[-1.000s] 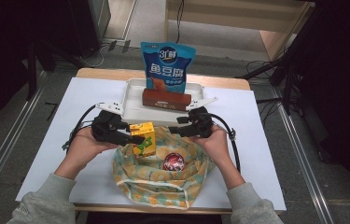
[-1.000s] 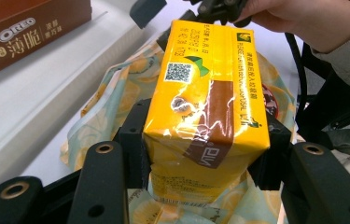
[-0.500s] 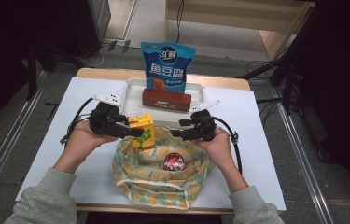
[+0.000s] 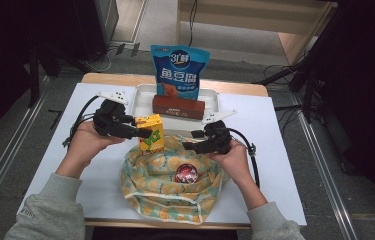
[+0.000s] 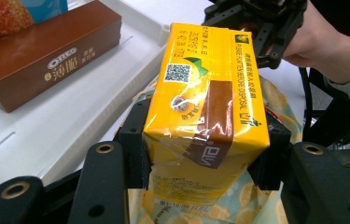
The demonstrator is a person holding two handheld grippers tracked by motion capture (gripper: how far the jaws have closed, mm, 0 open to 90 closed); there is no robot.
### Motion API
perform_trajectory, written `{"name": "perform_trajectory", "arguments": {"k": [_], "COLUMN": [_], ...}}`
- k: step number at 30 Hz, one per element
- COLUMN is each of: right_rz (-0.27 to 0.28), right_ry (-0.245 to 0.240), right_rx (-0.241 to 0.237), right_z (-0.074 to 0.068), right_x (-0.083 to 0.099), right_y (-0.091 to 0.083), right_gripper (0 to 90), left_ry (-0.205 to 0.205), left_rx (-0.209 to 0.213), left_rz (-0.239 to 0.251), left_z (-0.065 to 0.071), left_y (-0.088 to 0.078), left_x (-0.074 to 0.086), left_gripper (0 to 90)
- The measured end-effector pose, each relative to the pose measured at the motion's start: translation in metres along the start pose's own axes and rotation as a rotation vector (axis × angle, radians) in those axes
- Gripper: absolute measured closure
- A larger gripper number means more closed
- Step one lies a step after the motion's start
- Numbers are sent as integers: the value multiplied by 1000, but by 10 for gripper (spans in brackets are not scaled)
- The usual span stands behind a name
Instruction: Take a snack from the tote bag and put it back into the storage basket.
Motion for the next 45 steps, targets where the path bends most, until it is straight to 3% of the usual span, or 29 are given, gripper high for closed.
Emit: {"name": "perform_trajectory", "arguments": {"k": [8, 22, 32, 45], "right_rz": [6, -3, 3, 11], "right_ry": [-7, -14, -17, -21], "right_rx": [-7, -15, -17, -12], "right_z": [-3, -9, -10, -13], "right_x": [0, 2, 2, 4], "right_y": [-2, -2, -3, -8], "right_gripper": [388, 385, 385, 385], "left_ry": [-11, -26, -37, -41], "left_rx": [-16, -6, -51, -125], "left_rz": [-7, 13, 41, 51], "left_z": [-10, -28, -45, -72], "left_y": [-1, -1, -3, 6], "left_x": [-3, -11, -15, -11], "left_gripper": [509, 509, 511, 511]}}
Point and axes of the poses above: each handheld gripper's, and its own axes: y roughly forward along the jaws, x roughly out of its underside, z roughly to its right, the point moved 4 cm from there along y, roughly forward along the jaws, and after that the axes turned 4 degrees about z, right-handed, at the moved point
